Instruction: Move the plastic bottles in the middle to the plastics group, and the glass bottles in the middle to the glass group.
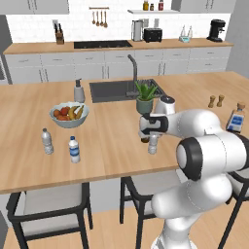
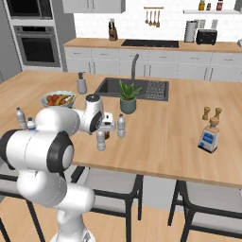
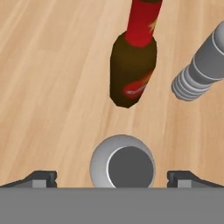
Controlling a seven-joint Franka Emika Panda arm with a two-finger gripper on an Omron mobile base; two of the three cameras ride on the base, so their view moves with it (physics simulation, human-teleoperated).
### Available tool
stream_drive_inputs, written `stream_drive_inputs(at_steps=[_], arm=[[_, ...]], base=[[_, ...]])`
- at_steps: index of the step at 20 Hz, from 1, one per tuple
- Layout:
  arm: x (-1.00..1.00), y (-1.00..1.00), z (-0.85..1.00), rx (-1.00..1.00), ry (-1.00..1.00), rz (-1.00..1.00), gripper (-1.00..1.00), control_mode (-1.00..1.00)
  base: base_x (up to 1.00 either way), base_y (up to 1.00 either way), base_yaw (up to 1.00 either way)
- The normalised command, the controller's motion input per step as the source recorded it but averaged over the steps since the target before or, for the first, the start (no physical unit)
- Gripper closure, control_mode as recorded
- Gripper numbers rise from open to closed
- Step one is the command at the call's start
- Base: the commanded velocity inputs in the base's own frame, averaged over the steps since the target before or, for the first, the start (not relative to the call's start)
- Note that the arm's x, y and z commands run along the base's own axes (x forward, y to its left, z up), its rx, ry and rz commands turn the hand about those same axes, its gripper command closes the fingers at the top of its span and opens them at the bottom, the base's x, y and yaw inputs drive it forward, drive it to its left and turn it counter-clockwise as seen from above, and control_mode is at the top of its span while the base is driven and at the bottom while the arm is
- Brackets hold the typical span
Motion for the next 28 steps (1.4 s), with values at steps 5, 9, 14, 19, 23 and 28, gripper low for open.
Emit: stream_drive_inputs(at_steps=[5,9,14,19,23,28], arm=[[0.03,0.00,-0.09,0.00,0.00,0.00,-1.00,-1.00],[0.00,0.00,-0.05,0.00,0.00,0.00,-1.00,-1.00],[0.00,0.00,0.00,0.00,-0.04,0.00,-1.00,-1.00],[0.00,0.00,-0.03,0.00,-0.05,0.00,-1.00,-1.00],[0.00,0.00,-0.23,0.00,-0.05,0.00,-1.00,-1.00],[0.00,0.00,-0.06,0.00,-0.01,0.00,-1.00,-1.00]], base=[[0.00,0.00,0.00],[0.00,0.00,0.00],[0.00,0.00,0.00],[0.00,0.00,0.00],[0.00,0.00,0.00],[0.00,0.00,0.00]])
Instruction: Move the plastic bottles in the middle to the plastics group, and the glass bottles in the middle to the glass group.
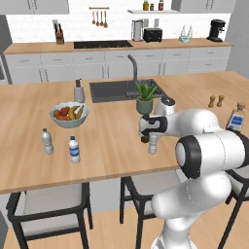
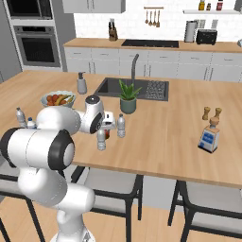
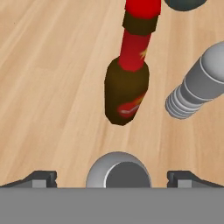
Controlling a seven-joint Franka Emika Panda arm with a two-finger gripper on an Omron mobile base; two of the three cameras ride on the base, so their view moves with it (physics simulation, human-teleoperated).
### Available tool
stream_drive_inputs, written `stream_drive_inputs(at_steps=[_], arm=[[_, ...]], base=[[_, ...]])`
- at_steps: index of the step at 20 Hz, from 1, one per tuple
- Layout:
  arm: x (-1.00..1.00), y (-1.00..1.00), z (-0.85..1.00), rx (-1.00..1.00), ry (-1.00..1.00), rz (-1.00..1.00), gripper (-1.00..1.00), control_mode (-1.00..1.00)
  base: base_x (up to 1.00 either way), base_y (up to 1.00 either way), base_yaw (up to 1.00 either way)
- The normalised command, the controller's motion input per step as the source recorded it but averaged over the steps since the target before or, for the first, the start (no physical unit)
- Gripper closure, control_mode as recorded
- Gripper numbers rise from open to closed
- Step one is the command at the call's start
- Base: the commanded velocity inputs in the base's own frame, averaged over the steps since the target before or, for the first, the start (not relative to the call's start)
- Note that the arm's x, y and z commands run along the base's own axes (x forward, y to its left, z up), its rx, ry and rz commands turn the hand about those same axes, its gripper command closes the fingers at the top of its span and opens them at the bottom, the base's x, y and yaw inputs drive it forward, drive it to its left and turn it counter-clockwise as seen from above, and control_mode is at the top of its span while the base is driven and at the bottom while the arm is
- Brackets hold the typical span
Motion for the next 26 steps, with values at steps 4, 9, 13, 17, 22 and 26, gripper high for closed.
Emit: stream_drive_inputs(at_steps=[4,9,13,17,22,26], arm=[[0.00,0.00,0.00,0.00,0.00,0.00,1.00,-1.00],[0.00,0.00,0.00,0.00,0.00,0.00,1.00,-1.00],[-0.10,0.00,0.00,0.00,0.00,0.00,1.00,-1.00],[-0.47,0.14,0.08,0.00,-0.07,0.00,1.00,-1.00],[-0.51,0.49,0.17,0.00,-0.05,0.06,1.00,-1.00],[-0.34,0.80,0.17,0.00,0.00,0.16,1.00,-1.00]], base=[[0.00,0.00,0.00],[0.00,0.00,0.00],[0.00,0.00,0.00],[0.00,0.00,0.00],[0.00,0.00,0.00],[0.00,0.00,0.00]])
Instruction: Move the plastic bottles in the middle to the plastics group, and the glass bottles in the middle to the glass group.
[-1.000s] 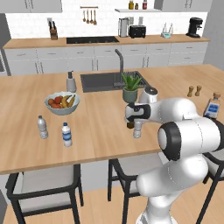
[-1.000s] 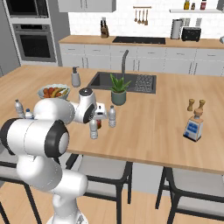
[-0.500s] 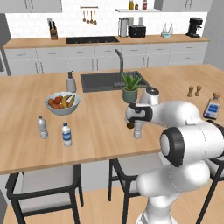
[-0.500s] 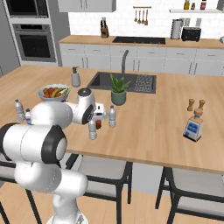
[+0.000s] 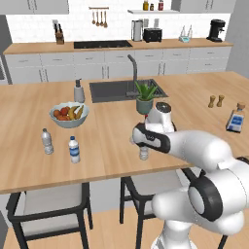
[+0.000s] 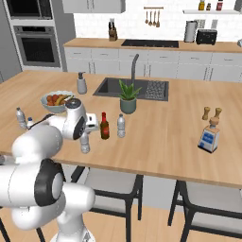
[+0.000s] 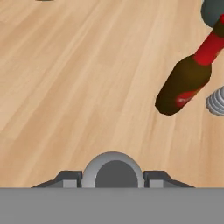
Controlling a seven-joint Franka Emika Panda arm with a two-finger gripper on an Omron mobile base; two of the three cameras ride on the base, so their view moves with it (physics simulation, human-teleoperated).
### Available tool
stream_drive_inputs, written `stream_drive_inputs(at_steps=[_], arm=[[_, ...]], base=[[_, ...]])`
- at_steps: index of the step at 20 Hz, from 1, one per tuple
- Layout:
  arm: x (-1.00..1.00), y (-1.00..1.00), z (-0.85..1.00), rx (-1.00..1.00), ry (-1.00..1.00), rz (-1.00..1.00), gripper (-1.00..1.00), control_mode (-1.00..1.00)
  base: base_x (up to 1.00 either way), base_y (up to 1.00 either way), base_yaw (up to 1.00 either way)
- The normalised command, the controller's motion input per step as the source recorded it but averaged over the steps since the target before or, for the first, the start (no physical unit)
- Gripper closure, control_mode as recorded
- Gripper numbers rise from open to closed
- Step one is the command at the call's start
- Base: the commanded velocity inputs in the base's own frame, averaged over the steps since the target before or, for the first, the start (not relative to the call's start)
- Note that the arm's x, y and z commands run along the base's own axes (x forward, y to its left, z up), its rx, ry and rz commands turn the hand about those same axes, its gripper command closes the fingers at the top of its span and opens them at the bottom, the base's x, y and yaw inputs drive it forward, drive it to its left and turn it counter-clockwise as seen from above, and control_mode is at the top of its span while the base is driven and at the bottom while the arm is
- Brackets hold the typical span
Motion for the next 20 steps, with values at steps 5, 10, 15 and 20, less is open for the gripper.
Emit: stream_drive_inputs(at_steps=[5,10,15,20], arm=[[-0.07,0.74,0.19,0.00,0.00,0.17,1.00,-1.00],[0.18,0.73,0.05,0.00,-0.01,0.10,1.00,-1.00],[0.57,0.72,0.00,0.00,-0.05,0.01,1.00,-1.00],[0.61,0.42,0.00,0.01,0.00,0.00,1.00,-1.00]], base=[[0.00,0.00,0.00],[0.00,0.00,0.00],[0.00,0.00,0.00],[0.00,0.00,0.00]])
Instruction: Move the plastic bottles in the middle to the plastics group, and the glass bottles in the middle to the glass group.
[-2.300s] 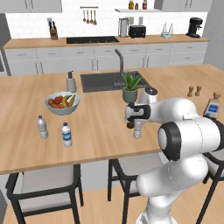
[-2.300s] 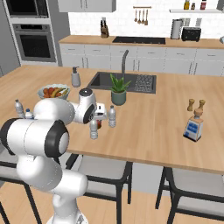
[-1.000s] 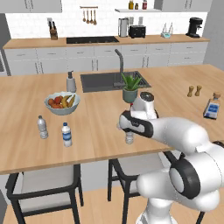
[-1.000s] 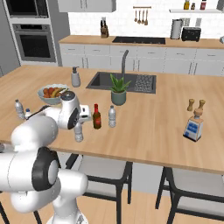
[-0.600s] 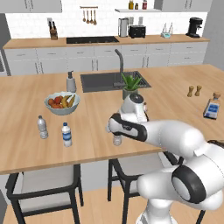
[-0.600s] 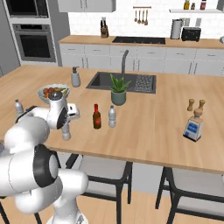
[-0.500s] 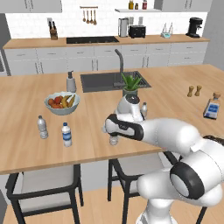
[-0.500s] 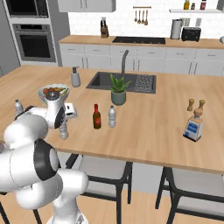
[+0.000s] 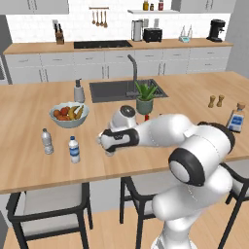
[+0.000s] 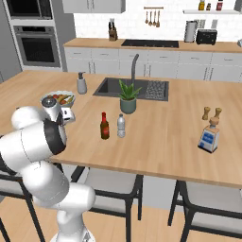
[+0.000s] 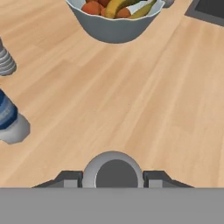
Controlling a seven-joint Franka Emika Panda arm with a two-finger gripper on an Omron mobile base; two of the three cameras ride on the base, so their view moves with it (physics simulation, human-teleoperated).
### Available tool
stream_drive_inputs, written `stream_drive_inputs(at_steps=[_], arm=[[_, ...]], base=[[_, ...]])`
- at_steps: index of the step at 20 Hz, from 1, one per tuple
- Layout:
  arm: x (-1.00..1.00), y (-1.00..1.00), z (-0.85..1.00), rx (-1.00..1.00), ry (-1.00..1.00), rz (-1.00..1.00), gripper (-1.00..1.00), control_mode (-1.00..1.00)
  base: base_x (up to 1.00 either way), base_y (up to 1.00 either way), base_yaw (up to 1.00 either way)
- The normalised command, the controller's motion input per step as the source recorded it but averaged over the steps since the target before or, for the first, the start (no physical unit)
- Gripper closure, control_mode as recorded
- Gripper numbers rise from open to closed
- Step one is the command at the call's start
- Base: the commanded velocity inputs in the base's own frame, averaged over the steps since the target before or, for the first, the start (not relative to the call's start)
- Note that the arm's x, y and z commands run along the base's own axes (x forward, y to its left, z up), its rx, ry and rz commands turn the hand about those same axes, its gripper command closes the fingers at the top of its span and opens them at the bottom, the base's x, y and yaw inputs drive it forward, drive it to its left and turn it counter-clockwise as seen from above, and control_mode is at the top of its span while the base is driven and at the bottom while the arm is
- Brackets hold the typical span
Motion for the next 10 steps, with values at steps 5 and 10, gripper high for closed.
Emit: stream_drive_inputs(at_steps=[5,10], arm=[[0.35,0.14,0.00,0.00,0.08,0.01,1.00,-1.00],[0.02,0.25,0.00,0.00,0.03,0.00,1.00,-1.00]], base=[[0.00,0.00,0.00],[0.00,0.00,0.00]])
